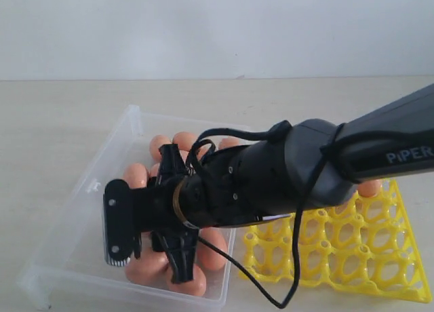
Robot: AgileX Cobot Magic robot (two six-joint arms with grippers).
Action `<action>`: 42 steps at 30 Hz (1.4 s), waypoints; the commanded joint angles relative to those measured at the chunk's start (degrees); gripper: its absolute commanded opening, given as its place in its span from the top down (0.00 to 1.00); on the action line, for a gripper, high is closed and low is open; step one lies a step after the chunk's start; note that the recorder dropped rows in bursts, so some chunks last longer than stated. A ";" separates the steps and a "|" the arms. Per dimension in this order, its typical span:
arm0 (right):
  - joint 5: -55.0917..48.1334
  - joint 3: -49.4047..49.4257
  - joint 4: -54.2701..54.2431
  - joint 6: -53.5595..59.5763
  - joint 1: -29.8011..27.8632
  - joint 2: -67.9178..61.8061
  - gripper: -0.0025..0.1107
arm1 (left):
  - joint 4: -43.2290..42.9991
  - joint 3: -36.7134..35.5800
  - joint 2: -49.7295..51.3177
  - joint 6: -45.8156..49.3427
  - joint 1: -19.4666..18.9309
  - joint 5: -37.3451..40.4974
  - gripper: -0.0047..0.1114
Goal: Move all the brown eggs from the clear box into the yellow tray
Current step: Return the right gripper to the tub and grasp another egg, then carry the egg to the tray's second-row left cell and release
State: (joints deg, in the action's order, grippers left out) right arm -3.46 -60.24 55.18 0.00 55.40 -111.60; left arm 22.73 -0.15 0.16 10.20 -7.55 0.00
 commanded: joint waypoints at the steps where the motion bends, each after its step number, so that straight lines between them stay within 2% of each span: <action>1: 0.51 -3.71 -1.14 -2.43 -0.15 0.11 0.56 | 0.19 0.15 -0.16 0.43 0.20 0.00 0.93; 11: -1.55 -4.22 -2.92 -5.67 -0.15 0.11 0.56 | 0.19 0.15 -0.16 0.43 0.20 0.00 0.93; 19: -1.16 -4.91 -16.93 -11.86 -1.24 0.01 0.56 | 0.19 0.15 -0.16 0.43 0.20 0.00 0.93; 22: -4.77 -6.64 -18.02 -14.14 -1.51 -0.30 0.56 | 0.19 0.15 -0.16 0.43 0.20 0.00 0.93; 25: -13.13 -10.44 -20.63 -14.16 -1.61 -1.94 0.56 | 0.19 0.15 -0.16 0.43 0.20 0.00 0.93; 27: -16.35 -12.41 -24.47 -10.45 -1.61 -2.99 0.56 | 0.19 0.15 -0.16 0.43 0.20 0.00 0.93; 28: -17.40 -13.43 -29.56 -5.11 -1.61 -3.46 0.56 | 0.19 0.15 -0.16 0.43 0.20 0.00 0.93; 30: -20.22 -15.62 -43.17 8.47 -1.61 -4.07 0.56 | 0.19 0.15 -0.16 0.43 0.20 0.00 0.93; 31: -22.88 -17.13 -53.67 18.52 -1.61 -4.49 0.56 | 0.19 0.15 -0.16 0.43 0.20 0.00 0.93; 34: -29.85 -20.52 -72.71 33.69 -1.74 -5.68 0.56 | 0.19 0.15 -0.16 0.43 0.20 0.00 0.93; 36: -33.11 -22.55 -75.49 34.46 -1.74 -6.57 0.56 | 0.19 0.15 -0.16 0.43 0.20 0.00 0.93; 42: -38.40 -26.89 -72.97 32.72 -1.74 -10.27 0.56 | 0.19 0.15 -0.16 0.43 0.20 0.00 0.93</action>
State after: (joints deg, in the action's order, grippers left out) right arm -40.09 -85.84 -18.00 32.21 53.79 -120.55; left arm 22.73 -0.15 0.16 10.20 -7.55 0.00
